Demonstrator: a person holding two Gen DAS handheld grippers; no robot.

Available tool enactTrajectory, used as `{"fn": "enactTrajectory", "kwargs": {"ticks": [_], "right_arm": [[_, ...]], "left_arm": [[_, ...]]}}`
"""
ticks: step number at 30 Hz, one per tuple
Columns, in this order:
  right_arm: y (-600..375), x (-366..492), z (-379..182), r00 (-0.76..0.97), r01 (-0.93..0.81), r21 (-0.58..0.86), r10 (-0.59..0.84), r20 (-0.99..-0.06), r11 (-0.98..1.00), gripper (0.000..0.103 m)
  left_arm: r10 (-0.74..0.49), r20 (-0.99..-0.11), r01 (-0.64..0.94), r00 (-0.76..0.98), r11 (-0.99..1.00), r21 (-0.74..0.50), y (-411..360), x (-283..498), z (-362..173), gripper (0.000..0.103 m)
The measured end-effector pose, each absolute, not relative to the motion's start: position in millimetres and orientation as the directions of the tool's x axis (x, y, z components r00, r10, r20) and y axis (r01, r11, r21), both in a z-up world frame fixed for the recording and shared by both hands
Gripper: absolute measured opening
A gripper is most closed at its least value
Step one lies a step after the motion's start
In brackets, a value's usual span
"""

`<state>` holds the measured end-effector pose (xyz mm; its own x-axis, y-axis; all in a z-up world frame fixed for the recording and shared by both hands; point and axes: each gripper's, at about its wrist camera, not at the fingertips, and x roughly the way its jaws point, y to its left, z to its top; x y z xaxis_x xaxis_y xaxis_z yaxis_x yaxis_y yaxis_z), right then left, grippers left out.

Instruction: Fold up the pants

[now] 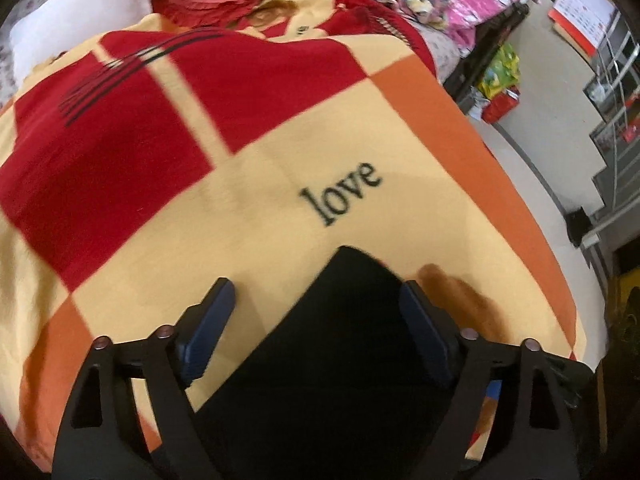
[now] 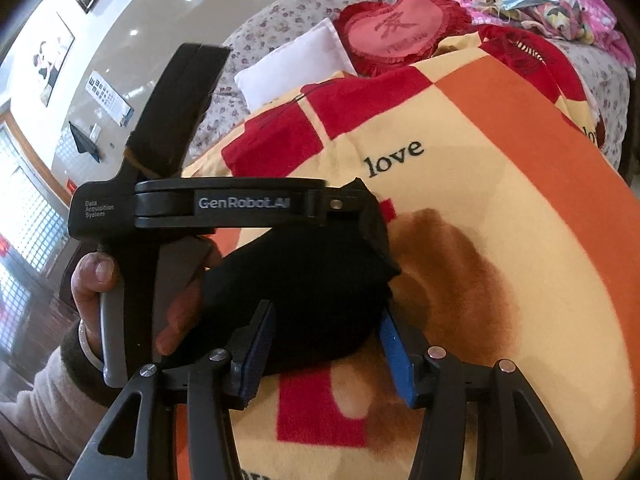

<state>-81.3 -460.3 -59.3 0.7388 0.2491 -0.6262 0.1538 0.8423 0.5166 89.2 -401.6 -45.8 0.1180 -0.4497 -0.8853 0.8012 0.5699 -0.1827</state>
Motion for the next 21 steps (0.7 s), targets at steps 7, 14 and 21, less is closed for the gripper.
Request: {"fn": "enactTrajectory", "kwargs": {"ticks": [7,14,21], "right_arm": [[-465,-69,-67,0.753,0.139,0.59,0.302,-0.585,0.796,0.037],[-460,-60,-59,0.769,0.105,0.593,0.313,-0.558,0.799,0.017],[-414,-63,-2,0.786,-0.069,0.522,0.368,-0.496,0.85,0.016]], "left_arm": [[-0.428,-0.89,0.843,0.157,0.528,-0.105,-415,80,-47,0.074],[-0.492,-0.867,0.833,0.072,0.508,-0.219,-404,83,-40,0.023],[-0.61,-0.783,0.808,0.122,0.519,-0.278,-342,72,27,0.021]]}}
